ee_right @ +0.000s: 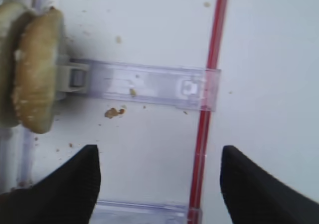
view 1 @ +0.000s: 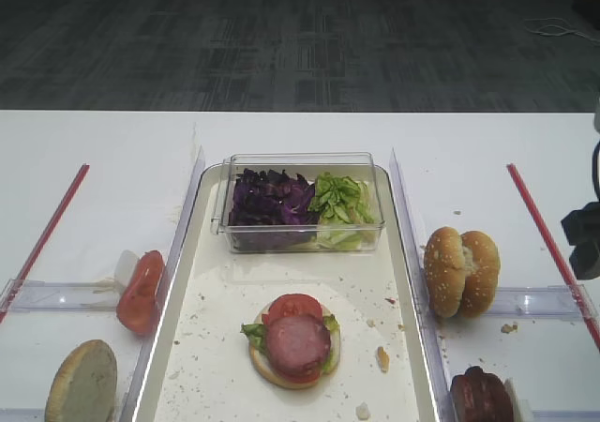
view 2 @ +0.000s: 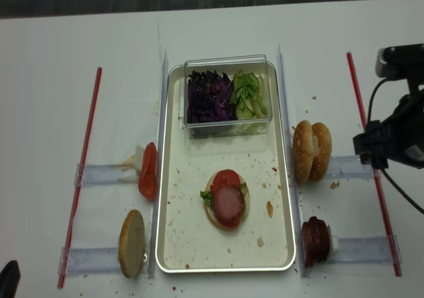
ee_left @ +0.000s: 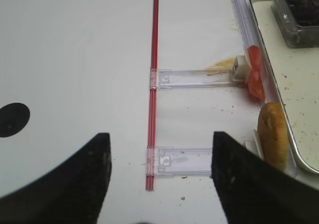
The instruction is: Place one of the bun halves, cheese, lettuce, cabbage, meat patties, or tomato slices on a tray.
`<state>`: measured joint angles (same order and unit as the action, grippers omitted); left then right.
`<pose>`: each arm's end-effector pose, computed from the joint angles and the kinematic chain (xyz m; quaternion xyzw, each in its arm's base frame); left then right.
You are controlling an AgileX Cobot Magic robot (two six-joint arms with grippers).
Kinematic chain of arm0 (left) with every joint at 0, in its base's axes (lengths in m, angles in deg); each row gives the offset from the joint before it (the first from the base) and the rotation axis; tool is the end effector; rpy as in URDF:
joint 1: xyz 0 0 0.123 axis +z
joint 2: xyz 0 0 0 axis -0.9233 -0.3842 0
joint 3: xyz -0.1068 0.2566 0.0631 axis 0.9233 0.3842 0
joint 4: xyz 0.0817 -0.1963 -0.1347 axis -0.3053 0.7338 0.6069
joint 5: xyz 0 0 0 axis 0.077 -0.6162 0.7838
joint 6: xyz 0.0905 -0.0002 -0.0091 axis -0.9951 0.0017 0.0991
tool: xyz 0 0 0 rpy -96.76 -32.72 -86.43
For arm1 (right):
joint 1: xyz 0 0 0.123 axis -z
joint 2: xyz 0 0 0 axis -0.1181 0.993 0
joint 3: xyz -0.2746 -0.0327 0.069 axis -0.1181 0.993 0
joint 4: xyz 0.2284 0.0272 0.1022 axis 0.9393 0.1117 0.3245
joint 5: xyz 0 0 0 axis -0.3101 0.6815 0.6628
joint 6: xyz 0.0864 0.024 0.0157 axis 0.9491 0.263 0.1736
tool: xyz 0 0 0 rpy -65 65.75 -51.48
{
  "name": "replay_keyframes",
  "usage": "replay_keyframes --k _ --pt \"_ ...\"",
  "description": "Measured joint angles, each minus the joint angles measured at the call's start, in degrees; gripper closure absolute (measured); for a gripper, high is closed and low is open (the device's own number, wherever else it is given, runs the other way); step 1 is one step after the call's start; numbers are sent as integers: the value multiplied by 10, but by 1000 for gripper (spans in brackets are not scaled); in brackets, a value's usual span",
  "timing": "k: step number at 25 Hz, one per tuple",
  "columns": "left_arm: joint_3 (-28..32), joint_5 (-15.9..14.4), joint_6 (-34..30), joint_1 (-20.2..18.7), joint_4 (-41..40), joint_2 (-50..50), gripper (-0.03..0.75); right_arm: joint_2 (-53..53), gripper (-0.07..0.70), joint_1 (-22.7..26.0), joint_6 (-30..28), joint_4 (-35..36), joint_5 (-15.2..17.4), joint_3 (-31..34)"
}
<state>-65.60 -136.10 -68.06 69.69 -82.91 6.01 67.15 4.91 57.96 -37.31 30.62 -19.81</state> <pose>-0.0123 0.0031 0.2660 -0.0417 0.8788 0.0187 0.4750 0.2162 0.0148 0.2189 -0.0341 0.9849 0.0428 0.1640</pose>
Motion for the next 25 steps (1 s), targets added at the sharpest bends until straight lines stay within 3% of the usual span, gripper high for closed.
replay_keyframes --k 4,11,18,25 --pt "0 0 0 0 0 0 278 -1 90 38 0 -13 11 0" --pt "0 0 0 0 0 0 278 -30 91 41 0 -17 22 17" --pt "0 0 0 0 0 0 278 -139 93 41 0 -17 55 62" --pt "0 0 0 0 0 0 278 -294 93 41 -40 8 108 86"
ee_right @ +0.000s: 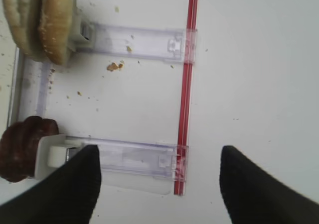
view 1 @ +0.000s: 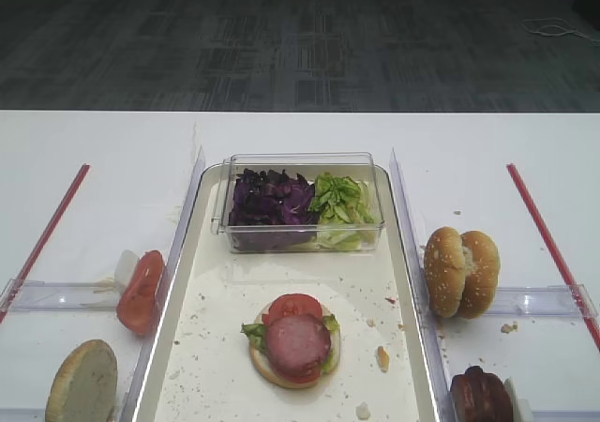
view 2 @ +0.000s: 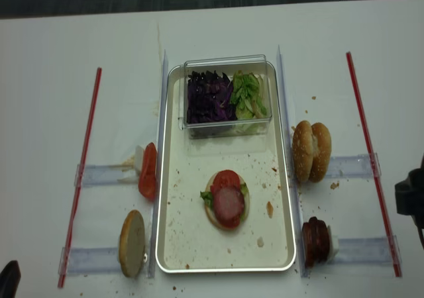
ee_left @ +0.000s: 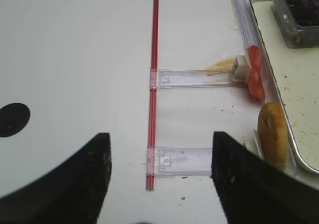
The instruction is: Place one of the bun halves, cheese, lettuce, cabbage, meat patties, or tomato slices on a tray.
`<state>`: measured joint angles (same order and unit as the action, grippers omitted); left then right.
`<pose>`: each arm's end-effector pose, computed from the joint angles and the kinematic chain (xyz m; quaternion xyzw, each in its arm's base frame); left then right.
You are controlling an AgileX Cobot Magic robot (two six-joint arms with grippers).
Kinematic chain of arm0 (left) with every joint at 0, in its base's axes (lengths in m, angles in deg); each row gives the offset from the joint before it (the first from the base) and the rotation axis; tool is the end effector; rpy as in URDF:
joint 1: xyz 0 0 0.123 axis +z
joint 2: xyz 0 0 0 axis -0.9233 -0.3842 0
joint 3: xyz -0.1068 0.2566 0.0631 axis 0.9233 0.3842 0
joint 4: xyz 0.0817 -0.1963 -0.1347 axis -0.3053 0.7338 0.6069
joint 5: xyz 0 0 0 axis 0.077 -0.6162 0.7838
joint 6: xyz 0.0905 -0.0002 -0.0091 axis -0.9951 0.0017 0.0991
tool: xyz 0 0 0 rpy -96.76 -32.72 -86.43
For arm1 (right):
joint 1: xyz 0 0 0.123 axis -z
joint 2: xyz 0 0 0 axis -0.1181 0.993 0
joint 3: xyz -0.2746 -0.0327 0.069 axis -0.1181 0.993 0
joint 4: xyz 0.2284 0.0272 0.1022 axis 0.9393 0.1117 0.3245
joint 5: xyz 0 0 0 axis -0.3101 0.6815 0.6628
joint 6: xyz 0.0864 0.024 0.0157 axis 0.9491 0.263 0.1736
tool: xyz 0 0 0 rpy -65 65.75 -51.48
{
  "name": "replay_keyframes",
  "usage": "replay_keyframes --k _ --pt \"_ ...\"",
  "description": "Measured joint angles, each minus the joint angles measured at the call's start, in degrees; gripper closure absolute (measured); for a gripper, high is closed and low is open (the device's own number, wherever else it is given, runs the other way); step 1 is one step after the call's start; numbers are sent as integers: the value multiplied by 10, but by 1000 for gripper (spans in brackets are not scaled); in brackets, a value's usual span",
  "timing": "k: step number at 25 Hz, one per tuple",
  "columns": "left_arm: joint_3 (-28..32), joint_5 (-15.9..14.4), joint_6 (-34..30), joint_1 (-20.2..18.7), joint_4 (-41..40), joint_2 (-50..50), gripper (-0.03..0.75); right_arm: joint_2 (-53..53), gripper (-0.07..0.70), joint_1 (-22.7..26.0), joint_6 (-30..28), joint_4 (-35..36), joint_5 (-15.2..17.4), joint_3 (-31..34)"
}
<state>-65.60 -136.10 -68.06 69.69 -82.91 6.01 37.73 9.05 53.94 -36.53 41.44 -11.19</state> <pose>-0.0123 0.0031 0.2660 -0.0417 0.8788 0.0187 0.4750 0.1189 0.0054 0.2562 -0.0441 0.9659 0.0363 0.2527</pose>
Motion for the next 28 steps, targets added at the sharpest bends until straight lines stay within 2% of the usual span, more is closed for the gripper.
replay_keyframes --k 6,14,28 --pt "0 0 0 0 0 0 278 -139 94 0 -3 3 49 0" --pt "0 0 0 0 0 0 278 -272 94 0 -3 3 95 30" --pt "0 0 0 0 0 0 278 -445 94 0 -3 7 103 35"
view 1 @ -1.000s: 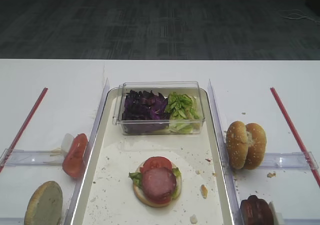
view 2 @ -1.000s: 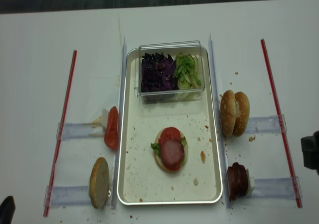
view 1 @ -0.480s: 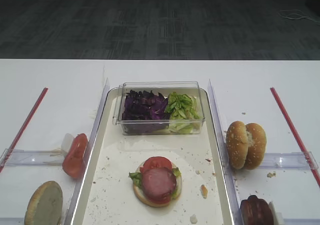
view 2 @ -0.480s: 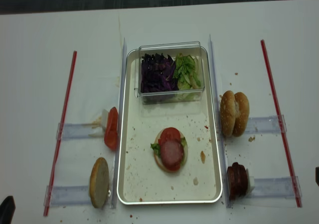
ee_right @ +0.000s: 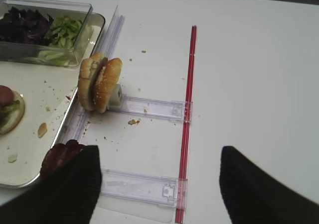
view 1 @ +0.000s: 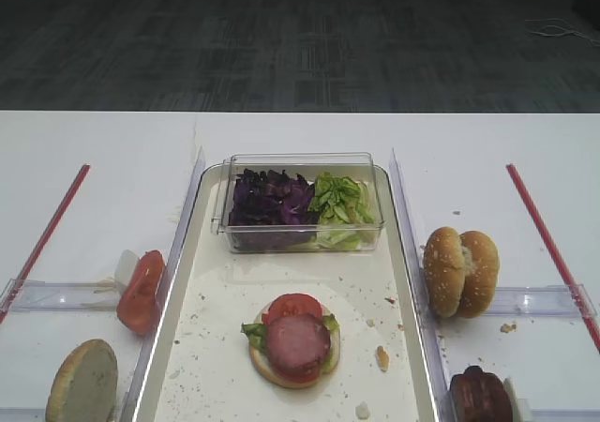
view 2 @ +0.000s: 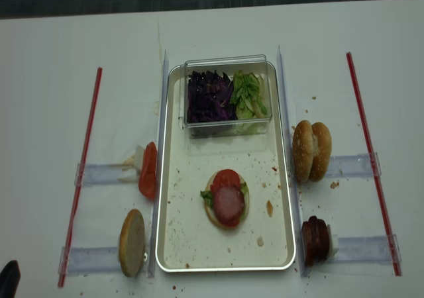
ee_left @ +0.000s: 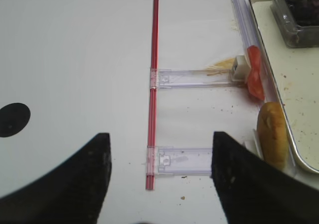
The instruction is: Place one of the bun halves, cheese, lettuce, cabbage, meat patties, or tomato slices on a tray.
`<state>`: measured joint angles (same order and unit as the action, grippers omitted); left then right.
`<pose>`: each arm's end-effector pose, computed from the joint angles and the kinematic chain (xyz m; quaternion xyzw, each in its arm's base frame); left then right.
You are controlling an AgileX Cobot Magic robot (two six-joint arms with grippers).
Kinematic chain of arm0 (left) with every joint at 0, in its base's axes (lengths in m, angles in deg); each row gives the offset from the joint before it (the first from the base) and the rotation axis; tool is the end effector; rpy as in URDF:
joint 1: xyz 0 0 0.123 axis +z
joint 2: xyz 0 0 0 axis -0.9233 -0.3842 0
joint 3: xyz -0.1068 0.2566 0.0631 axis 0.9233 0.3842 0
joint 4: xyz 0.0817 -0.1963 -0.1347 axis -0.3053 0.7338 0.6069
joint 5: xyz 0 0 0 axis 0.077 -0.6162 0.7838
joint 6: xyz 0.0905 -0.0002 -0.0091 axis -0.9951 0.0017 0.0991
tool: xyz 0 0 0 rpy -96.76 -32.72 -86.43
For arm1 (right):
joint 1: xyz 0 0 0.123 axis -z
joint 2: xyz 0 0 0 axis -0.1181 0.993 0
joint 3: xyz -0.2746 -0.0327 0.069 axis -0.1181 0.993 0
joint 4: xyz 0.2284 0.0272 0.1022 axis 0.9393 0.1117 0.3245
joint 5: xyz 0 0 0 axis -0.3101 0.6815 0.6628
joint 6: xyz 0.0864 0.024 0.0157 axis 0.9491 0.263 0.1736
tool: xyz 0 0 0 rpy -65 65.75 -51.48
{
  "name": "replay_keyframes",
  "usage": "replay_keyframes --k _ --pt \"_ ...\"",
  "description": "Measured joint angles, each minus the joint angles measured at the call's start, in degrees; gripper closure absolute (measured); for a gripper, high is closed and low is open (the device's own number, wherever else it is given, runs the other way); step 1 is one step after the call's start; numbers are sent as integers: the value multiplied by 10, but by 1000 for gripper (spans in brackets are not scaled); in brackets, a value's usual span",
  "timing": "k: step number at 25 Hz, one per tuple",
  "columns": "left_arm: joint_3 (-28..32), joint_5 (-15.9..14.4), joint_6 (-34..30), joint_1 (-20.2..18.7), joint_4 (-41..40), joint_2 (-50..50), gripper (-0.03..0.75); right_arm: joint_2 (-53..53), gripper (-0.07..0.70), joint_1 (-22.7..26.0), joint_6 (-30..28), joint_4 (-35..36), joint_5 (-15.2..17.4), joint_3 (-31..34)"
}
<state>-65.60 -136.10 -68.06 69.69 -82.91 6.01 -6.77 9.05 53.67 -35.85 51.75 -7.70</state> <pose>-0.0123 0.0031 0.2660 -0.0417 0.8788 0.0187 0.4750 -0.0073 0.0126 0.2697 -0.0696 0.8635 0.0183 0.4992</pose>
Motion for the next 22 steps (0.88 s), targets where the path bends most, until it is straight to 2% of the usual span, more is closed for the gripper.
replay_keyframes --k 22 --pt "0 0 0 0 0 0 278 -3 94 0 -2 1 4 0"
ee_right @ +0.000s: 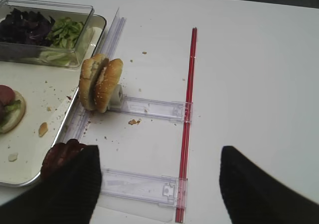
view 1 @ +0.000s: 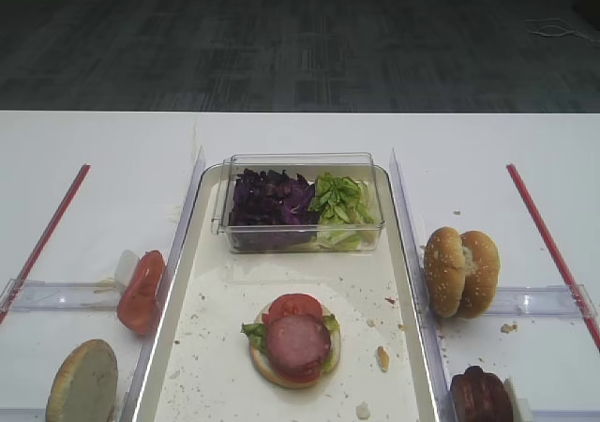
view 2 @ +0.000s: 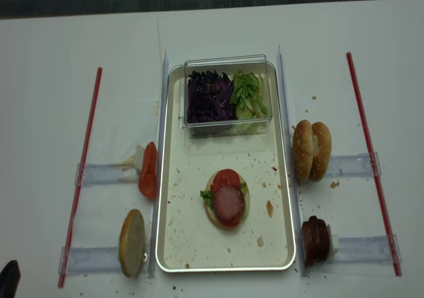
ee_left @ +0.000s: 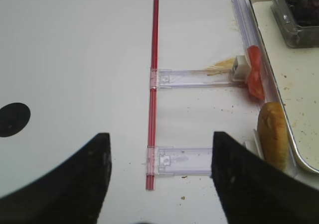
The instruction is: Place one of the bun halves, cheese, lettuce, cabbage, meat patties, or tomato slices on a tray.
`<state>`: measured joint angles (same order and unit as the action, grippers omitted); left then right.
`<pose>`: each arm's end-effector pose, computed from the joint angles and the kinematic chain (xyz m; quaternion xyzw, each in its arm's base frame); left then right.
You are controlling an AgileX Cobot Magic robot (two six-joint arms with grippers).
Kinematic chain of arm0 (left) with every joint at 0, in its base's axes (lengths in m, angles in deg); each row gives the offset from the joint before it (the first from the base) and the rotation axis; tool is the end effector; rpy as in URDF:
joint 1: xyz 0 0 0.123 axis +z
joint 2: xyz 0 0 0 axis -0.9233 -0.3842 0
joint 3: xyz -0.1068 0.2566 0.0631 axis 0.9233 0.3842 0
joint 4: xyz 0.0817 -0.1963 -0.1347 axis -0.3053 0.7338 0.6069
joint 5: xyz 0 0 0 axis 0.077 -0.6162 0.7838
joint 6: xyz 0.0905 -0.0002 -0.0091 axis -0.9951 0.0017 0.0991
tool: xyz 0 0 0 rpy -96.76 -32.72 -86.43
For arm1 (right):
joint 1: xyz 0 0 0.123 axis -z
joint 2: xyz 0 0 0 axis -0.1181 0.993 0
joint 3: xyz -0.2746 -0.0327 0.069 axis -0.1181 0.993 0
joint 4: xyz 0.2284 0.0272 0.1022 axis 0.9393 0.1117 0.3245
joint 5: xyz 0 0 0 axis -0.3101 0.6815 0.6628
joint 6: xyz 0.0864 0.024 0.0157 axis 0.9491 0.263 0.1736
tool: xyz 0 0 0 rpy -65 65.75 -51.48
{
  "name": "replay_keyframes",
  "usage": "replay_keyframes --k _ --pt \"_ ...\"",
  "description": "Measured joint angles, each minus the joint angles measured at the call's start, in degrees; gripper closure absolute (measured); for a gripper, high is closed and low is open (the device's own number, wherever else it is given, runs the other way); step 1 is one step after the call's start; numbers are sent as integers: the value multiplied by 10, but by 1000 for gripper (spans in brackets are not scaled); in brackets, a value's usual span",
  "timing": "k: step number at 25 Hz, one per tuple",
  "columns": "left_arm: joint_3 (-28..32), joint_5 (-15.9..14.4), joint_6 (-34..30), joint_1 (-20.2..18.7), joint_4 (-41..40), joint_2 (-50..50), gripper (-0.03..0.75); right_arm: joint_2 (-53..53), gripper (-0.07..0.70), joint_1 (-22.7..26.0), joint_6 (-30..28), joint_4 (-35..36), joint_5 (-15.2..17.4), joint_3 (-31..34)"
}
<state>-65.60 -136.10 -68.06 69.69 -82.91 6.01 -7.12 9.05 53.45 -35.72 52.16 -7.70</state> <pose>-0.0123 0.0031 0.2660 -0.0417 0.8788 0.0187 0.4750 -0.0085 0.0128 0.2691 -0.0719 0.8635 0.0185 0.4989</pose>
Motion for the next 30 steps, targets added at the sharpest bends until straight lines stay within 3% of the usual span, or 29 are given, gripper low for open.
replay_keyframes --k 30 --pt "0 0 0 0 0 0 278 0 94 0 1 0 0 0"
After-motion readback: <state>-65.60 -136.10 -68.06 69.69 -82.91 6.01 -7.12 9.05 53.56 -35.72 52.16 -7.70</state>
